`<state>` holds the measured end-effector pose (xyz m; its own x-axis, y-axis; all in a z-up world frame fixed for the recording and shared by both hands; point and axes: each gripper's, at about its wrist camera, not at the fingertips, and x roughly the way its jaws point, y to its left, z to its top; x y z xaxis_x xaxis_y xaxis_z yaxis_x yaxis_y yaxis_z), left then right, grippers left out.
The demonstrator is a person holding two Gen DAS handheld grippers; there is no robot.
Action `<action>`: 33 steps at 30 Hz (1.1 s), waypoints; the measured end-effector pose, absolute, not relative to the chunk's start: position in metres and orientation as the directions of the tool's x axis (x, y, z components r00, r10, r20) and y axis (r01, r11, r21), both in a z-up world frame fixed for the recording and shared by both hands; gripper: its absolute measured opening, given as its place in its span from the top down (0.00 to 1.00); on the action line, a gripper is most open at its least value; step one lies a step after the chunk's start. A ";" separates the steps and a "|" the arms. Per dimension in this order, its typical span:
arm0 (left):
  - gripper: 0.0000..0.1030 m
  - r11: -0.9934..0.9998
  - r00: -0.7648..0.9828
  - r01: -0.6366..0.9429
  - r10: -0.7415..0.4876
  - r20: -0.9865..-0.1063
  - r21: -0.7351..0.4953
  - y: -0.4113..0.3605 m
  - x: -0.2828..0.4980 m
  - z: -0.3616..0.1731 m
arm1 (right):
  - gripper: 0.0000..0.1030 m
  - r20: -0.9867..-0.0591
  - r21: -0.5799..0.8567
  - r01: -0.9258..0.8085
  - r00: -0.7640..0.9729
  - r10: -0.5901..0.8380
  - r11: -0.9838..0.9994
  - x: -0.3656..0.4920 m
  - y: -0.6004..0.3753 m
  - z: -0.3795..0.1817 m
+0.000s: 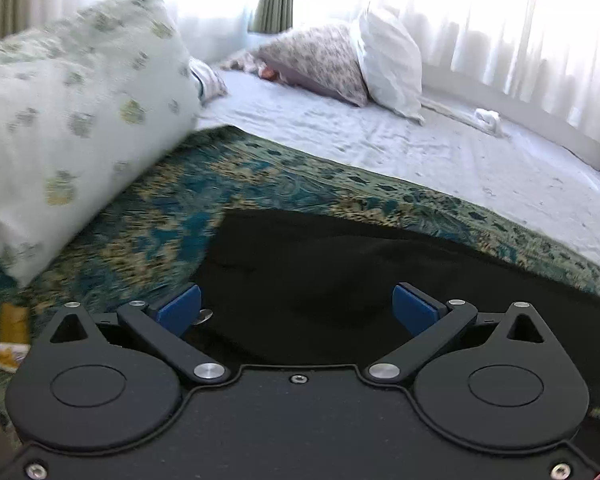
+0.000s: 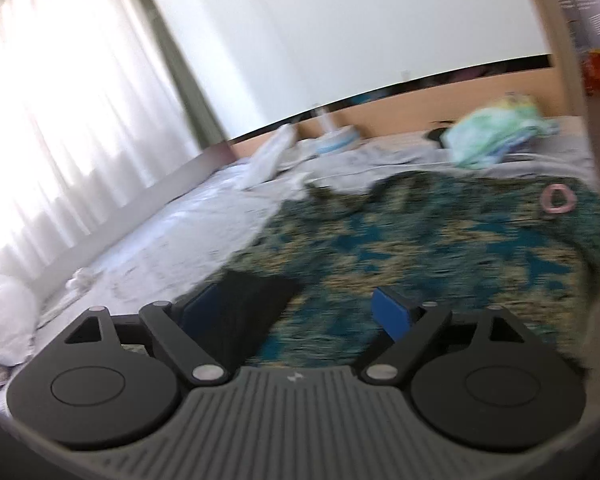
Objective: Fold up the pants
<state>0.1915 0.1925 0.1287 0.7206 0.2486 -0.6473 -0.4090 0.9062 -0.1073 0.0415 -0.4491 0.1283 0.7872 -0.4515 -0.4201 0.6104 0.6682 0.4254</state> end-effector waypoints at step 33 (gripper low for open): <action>0.00 0.533 0.351 -0.840 0.396 -0.848 -0.098 0.207 0.433 0.012 | 0.00 -0.748 0.137 0.631 0.572 -0.338 0.764 0.425 -0.293 0.006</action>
<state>0.4328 0.2066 0.0115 0.3507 0.3964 -0.8484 -0.8403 0.5331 -0.0983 0.4246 -0.2928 0.0060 0.5715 -0.3385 -0.7475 0.6310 0.7636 0.1367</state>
